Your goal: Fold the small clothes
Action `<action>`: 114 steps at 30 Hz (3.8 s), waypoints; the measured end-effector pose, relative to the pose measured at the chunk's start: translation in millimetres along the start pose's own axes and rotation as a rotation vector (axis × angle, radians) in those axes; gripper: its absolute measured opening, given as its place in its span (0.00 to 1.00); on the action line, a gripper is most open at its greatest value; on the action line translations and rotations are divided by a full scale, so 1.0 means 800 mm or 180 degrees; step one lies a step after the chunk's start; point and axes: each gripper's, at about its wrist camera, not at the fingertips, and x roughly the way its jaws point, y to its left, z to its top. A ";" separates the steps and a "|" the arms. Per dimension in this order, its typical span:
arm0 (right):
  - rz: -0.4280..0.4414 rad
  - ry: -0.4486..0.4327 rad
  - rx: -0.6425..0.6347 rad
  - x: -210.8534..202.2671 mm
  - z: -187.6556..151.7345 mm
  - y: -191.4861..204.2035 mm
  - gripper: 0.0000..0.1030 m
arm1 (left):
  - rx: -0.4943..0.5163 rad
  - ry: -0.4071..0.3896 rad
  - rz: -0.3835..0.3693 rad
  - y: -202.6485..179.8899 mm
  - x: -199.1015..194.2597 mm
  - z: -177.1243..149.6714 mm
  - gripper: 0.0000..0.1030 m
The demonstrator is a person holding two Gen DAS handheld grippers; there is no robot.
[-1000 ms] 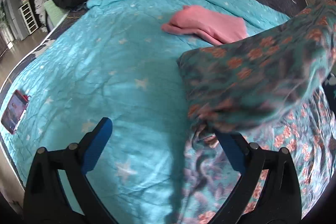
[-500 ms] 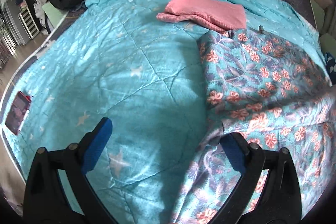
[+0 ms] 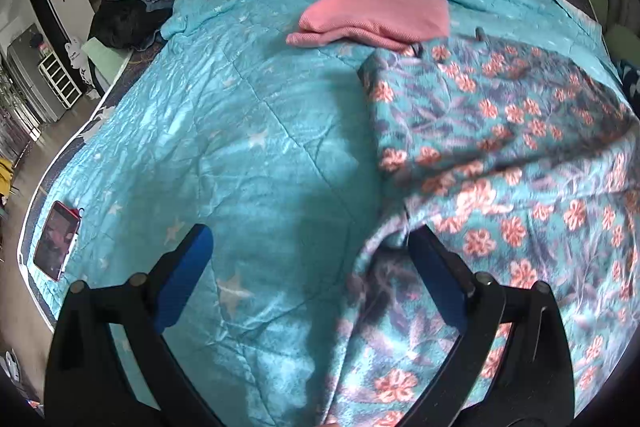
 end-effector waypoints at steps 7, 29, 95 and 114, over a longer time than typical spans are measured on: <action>0.0031 0.0177 0.0051 0.040 -0.011 0.005 0.49 | -0.0120 0.0019 -0.0074 0.003 0.007 -0.009 0.95; -0.1080 -0.0039 -0.0194 -0.041 -0.040 0.023 0.31 | -0.0016 -0.0148 -0.0515 0.014 -0.029 -0.014 0.56; -0.0290 0.0409 -0.1514 0.108 -0.031 0.216 0.14 | 0.0045 -0.0365 -0.1148 0.050 -0.076 -0.032 0.41; -0.0541 -0.0925 0.1008 -0.218 -0.252 -0.161 0.27 | 0.1104 -0.0267 -0.2025 -0.234 -0.188 -0.052 0.56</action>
